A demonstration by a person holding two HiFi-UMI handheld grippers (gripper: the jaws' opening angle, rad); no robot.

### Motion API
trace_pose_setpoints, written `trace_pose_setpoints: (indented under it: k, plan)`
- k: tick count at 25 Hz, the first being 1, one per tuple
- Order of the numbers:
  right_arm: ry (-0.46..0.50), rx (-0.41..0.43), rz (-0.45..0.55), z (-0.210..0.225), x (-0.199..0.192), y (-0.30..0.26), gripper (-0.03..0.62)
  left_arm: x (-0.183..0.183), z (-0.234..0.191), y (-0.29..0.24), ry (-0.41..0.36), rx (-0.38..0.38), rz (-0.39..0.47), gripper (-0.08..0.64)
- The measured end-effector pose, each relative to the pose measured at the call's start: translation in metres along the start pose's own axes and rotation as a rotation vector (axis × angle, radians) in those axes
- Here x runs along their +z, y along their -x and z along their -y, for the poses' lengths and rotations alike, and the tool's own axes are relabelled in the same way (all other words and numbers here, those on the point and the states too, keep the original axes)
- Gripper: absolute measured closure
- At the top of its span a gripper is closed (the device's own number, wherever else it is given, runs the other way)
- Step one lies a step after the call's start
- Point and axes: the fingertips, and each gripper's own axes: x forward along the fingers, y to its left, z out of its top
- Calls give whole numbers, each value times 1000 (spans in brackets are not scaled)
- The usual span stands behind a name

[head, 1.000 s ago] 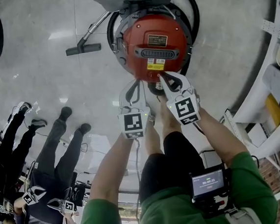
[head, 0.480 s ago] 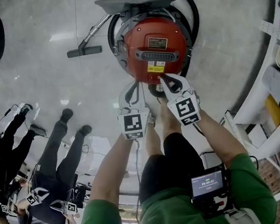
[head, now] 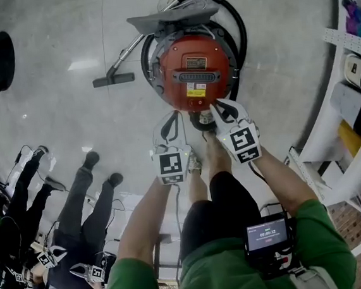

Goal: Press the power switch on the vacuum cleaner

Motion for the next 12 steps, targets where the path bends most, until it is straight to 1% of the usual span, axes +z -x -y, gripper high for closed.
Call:
trace_pose_setpoints:
  k: [3,7,12]
  plan:
    - [10,-34,36,4,20,22,566,23,3,14,-16,-5,40,554]
    - [15,-83,72,3,41,64,566,52,9,47,-25,-9,90,554]
    - [23,-165,173,1,81,116,566,86,0,93,-7,15,165,554]
